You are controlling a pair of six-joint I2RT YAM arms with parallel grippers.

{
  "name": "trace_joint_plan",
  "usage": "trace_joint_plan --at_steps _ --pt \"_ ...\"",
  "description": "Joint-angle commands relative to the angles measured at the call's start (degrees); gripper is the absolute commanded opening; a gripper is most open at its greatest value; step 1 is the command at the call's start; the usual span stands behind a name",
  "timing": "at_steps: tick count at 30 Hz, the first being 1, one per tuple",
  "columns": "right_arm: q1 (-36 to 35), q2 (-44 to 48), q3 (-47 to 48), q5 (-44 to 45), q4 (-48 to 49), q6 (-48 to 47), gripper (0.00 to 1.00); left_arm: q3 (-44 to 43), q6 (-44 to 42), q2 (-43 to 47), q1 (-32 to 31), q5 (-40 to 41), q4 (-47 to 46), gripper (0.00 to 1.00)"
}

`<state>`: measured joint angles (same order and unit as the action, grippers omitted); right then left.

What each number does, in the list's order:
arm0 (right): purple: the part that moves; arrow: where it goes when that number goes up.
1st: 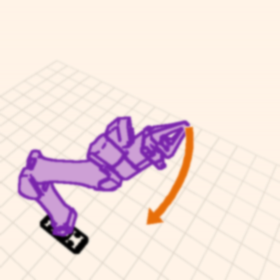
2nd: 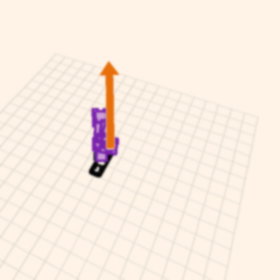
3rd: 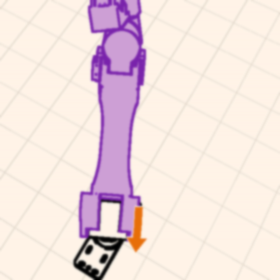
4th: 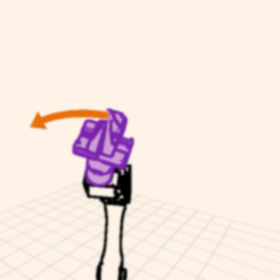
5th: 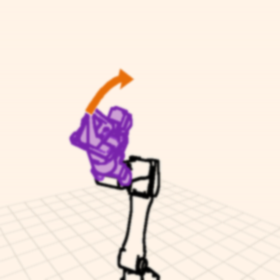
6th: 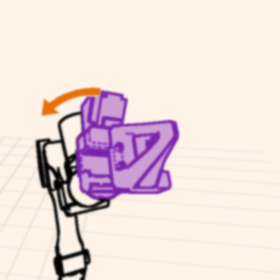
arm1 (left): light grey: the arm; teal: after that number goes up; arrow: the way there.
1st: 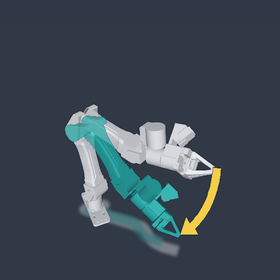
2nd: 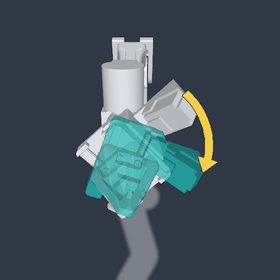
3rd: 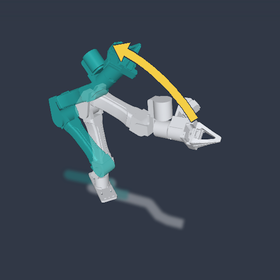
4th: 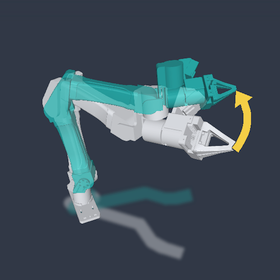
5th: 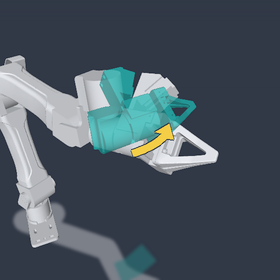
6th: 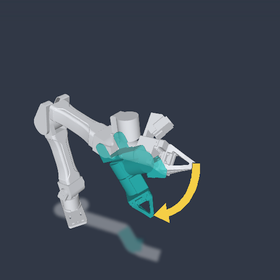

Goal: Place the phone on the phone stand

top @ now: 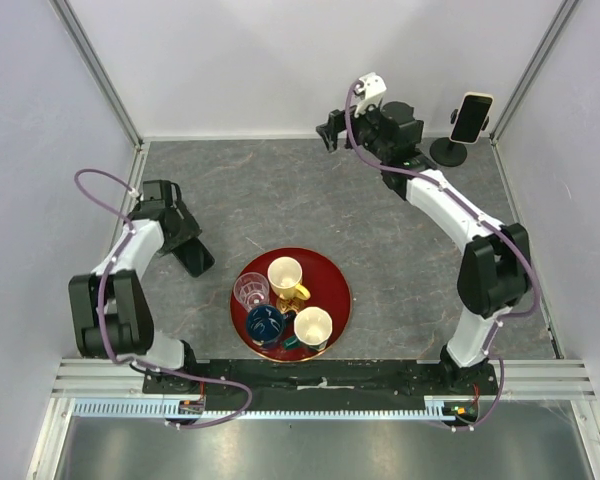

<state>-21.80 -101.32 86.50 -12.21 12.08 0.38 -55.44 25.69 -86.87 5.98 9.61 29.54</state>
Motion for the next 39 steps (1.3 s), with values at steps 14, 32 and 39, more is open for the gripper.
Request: trace_joint_plan --at_steps 14,32,39 --pt "-16.33 -19.7 13.6 -29.2 -2.23 -5.74 0.98 3.23 2.96 12.78 4.04 -9.26 -13.02 0.02" --pt "-20.21 -21.38 18.0 -17.59 -7.95 -10.84 0.98 -8.04 22.28 -2.05 13.01 -10.94 -0.48 0.94" --pt "-20.12 -19.53 16.16 -15.48 -8.21 -13.3 0.98 -40.34 34.57 -23.07 13.27 -6.36 29.95 0.98"
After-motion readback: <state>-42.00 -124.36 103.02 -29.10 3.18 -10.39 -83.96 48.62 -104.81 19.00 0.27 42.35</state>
